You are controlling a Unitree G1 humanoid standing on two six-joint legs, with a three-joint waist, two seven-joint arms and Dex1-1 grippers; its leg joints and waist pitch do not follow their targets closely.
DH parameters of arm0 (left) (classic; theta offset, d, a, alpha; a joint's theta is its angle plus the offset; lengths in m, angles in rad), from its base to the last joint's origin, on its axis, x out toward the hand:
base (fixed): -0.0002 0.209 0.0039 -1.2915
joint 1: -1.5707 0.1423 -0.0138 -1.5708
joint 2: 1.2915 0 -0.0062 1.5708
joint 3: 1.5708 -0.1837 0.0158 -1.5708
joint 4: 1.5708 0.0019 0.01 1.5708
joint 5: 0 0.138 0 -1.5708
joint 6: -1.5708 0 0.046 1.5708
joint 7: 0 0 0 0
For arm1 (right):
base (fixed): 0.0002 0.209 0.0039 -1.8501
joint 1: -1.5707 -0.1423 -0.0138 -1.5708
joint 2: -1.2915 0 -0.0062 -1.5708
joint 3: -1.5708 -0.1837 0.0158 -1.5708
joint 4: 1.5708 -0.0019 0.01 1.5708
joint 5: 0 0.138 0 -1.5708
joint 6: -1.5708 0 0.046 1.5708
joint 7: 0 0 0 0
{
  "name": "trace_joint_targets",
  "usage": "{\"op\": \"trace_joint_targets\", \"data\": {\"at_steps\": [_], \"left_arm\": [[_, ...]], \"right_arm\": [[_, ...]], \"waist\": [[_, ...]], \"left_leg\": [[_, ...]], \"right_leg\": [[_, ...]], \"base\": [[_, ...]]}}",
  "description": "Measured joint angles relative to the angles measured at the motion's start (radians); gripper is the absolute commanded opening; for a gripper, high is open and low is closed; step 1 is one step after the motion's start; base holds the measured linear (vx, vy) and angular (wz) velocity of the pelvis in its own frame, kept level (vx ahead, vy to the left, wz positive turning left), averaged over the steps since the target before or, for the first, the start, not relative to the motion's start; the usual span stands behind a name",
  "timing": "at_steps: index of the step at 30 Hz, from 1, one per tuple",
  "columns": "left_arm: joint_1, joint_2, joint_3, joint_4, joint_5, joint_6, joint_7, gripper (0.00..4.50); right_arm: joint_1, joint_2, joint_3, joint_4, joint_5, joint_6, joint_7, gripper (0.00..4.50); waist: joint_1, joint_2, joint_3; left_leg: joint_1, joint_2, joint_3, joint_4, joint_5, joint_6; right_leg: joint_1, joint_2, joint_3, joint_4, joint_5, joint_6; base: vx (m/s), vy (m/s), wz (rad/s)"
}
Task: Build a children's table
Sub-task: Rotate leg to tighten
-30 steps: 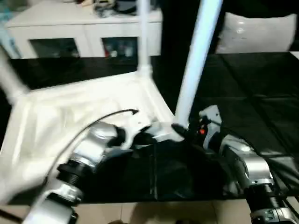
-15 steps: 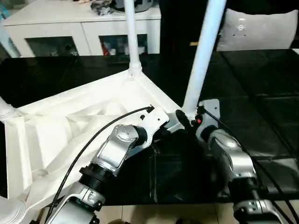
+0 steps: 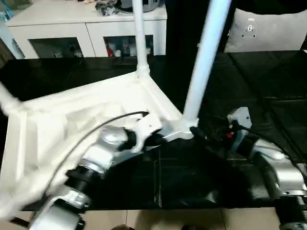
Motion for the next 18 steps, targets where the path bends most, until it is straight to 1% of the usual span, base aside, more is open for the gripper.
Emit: {"op": "trace_joint_targets", "data": {"at_steps": [3,6,8,9,10,13,15,16,18], "left_arm": [[-0.005,0.045,-0.028,0.02,-0.017,-0.082,-0.108,0.0],[-0.024,0.079,-0.052,0.049,-0.026,-0.145,-0.197,0.0],[-0.038,0.093,-0.066,0.065,-0.026,-0.179,-0.249,0.0],[-0.041,0.095,-0.068,0.071,-0.026,-0.188,-0.262,0.0],[-0.047,0.095,-0.072,0.078,-0.026,-0.202,-0.283,0.0],[-0.06,0.096,-0.084,0.098,-0.026,-0.23,-0.316,0.0],[-0.067,0.096,-0.087,0.111,-0.026,-0.245,-0.32,0.0],[-0.068,0.097,-0.087,0.114,-0.026,-0.251,-0.322,0.0],[-0.072,0.097,-0.088,0.125,-0.027,-0.262,-0.33,0.0]], "right_arm": [[-0.029,-0.055,0.045,0.015,-0.019,-0.007,0.088,4.48],[-0.053,-0.087,0.069,0.032,-0.032,-0.024,0.157,4.48],[-0.068,-0.101,0.1,0.046,-0.045,-0.023,0.214,4.48],[-0.073,-0.103,0.111,0.048,-0.053,-0.023,0.23,4.48],[-0.079,-0.113,0.135,0.051,-0.059,-0.023,0.259,4.48],[-0.082,-0.13,0.168,0.066,-0.066,-0.023,0.309,4.48],[-0.082,-0.129,0.179,0.072,-0.069,-0.023,0.327,4.48],[-0.082,-0.129,0.186,0.072,-0.07,-0.024,0.331,4.2],[-0.092,-0.124,0.191,0.083,-0.075,-0.024,0.336,4.2]], "waist": [[0.014,-0.001,0.0],[0.033,-0.003,0.0],[0.041,-0.003,0.0],[0.042,-0.004,0.0],[0.044,-0.004,0.0],[0.047,-0.006,0.0],[0.048,-0.006,0.0],[0.049,-0.006,0.0],[0.049,-0.006,0.0]], "left_leg": [[0.0,0.0,0.0,0.001,0.0,0.0],[0.0,0.0,0.0,0.002,0.0,0.0],[0.0,0.0,0.001,0.002,0.0,0.0],[0.0,0.0,0.001,0.002,0.0,0.0],[0.0,0.0,0.001,0.002,0.0,0.0],[0.0,0.0,0.001,0.002,0.0,0.0],[0.0,0.0,0.001,0.002,0.0,0.0],[0.0,0.0,0.001,0.002,0.0,0.0],[0.0,0.0,0.001,0.002,0.0,0.0]], "right_leg": [[0.001,0.0,0.001,0.0,0.0,0.0],[0.001,0.0,0.001,0.0,0.0,0.0],[0.001,0.0,0.002,0.001,0.0,-0.001],[0.001,-0.001,0.002,0.001,0.001,-0.001],[0.001,-0.001,0.002,0.001,0.004,-0.006],[0.001,-0.001,0.001,0.001,0.004,-0.006],[0.001,-0.001,0.001,0.002,0.003,-0.006],[0.001,-0.001,0.001,0.002,0.003,-0.005],[0.001,-0.001,0.001,0.002,0.001,-0.002]], "base": [[0.0,0.0,0.0],[0.0,0.0,0.0],[0.0,0.0,0.0],[0.0,0.0,0.0],[0.0,0.0,0.0],[0.0,0.0,0.0],[0.0,0.0,0.0],[0.0,0.0,0.0],[0.0,0.0,0.0]]}}
